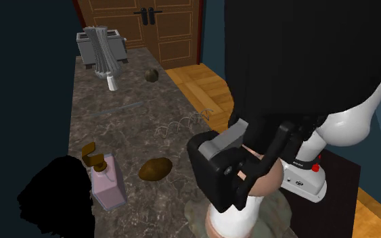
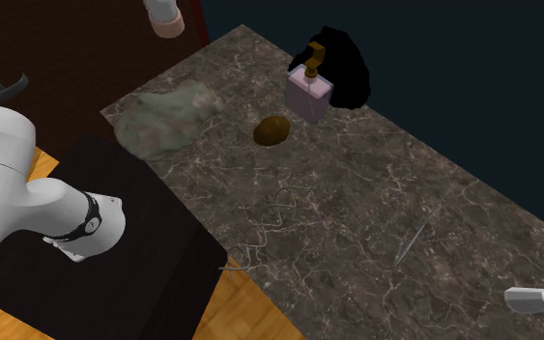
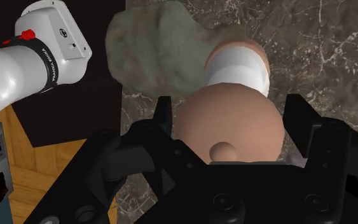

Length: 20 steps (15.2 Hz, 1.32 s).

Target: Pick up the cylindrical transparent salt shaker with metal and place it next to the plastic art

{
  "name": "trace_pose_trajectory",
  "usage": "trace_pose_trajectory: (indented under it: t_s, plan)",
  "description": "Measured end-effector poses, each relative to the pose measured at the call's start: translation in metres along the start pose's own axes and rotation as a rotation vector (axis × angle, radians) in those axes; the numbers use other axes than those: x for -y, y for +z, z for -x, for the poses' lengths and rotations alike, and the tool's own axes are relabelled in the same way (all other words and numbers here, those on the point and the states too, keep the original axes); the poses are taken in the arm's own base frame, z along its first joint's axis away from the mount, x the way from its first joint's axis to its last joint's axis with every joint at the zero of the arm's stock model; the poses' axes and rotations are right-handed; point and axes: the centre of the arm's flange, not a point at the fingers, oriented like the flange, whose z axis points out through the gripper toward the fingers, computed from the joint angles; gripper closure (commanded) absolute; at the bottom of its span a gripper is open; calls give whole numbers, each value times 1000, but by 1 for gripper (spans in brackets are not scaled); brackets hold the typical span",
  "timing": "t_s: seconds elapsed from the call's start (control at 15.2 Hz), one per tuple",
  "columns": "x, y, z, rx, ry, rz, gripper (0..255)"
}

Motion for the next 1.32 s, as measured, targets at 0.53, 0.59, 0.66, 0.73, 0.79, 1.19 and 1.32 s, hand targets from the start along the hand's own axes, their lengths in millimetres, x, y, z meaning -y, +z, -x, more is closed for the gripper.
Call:
trace_pose_trajectory:
  t_s: [0.53,0.59,0.66,0.73,0.79,1.19,1.32]
  plan:
    - [5,-10,105,0,-2,0,255]
    - [5,-11,119,-1,-3,1,255]
    - [6,-9,128,0,-1,1,255]
    - [6,-6,132,0,0,0,255]
    - [6,-2,134,0,0,0,255]
    - [11,30,133,0,1,0,255]
    - [13,41,132,0,1,0,255]
